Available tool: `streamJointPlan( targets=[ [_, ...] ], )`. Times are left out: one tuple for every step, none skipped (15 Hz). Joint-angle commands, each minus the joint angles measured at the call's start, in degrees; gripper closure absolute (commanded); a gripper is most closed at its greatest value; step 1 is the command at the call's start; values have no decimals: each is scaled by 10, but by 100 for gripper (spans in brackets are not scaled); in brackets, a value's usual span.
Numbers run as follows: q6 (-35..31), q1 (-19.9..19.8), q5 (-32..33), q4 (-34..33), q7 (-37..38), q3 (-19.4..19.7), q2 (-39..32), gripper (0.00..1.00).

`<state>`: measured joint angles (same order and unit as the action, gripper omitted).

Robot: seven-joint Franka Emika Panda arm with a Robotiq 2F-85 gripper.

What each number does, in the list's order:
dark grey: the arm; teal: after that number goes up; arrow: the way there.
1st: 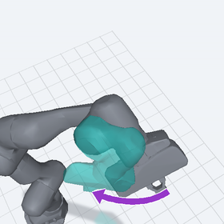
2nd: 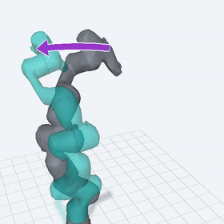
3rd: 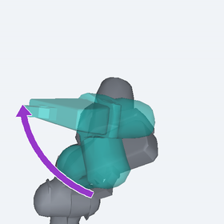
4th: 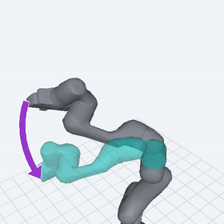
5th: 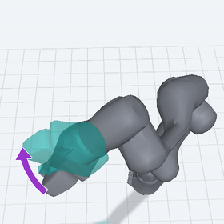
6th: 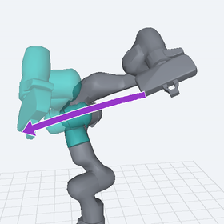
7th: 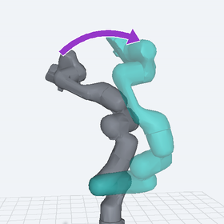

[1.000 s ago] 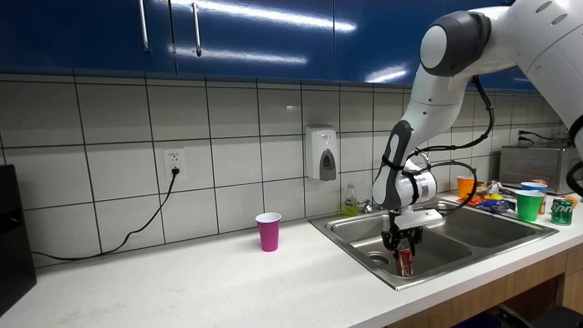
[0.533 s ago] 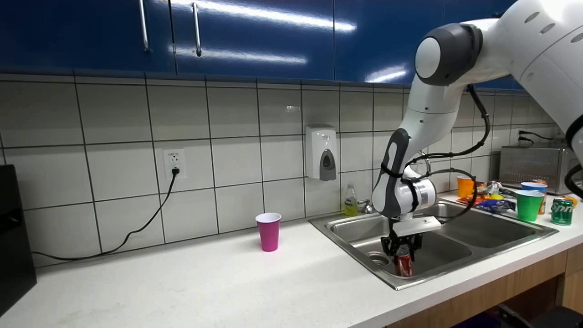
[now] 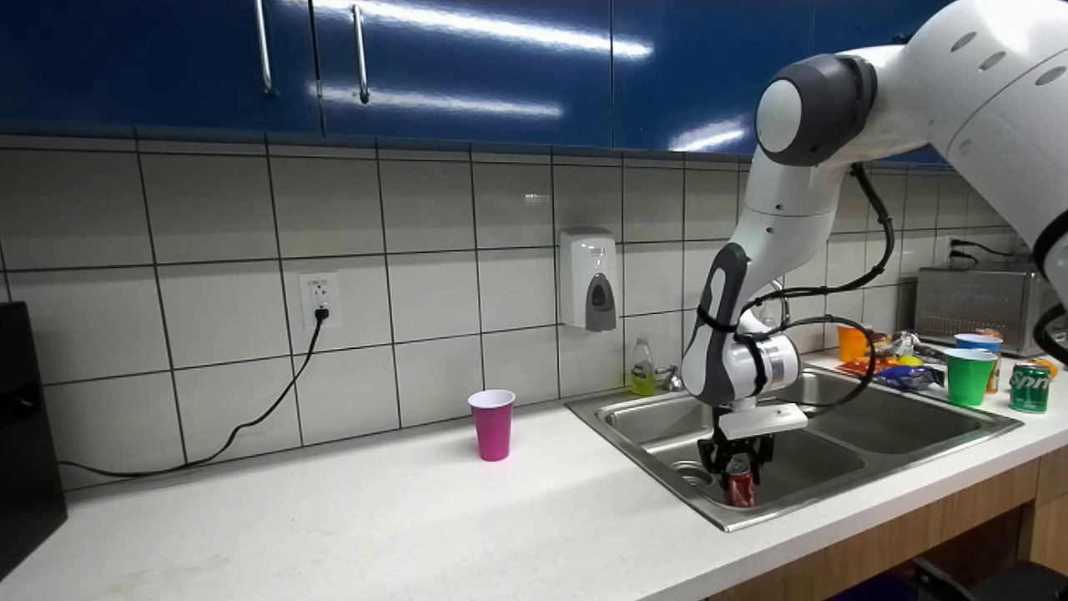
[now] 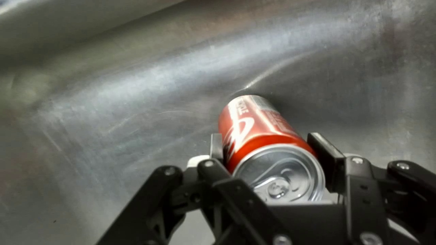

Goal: Put the red can in the sink.

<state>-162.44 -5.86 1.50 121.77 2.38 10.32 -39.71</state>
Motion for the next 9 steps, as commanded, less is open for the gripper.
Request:
streamJointPlan(
  targets=[
    [-6, 0, -6, -8, 13, 1, -7, 61],
    [-6, 1, -5, -7, 14, 2, -7, 11],
    [-5, 0, -5, -7, 13, 2, -7, 9],
    [-5, 0, -5, -6, 14, 2, -7, 4],
    [-5, 0, -5, -5, 14, 3, -7, 0],
    [-4, 1, -4, -3, 14, 5, -6, 0],
    [-4, 2, -3, -1, 14, 5, -4, 0],
    [-3, 2, -3, 1, 14, 6, -3, 0],
    [-1, 3, -2, 2, 13, 7, -1, 0]
  ],
)
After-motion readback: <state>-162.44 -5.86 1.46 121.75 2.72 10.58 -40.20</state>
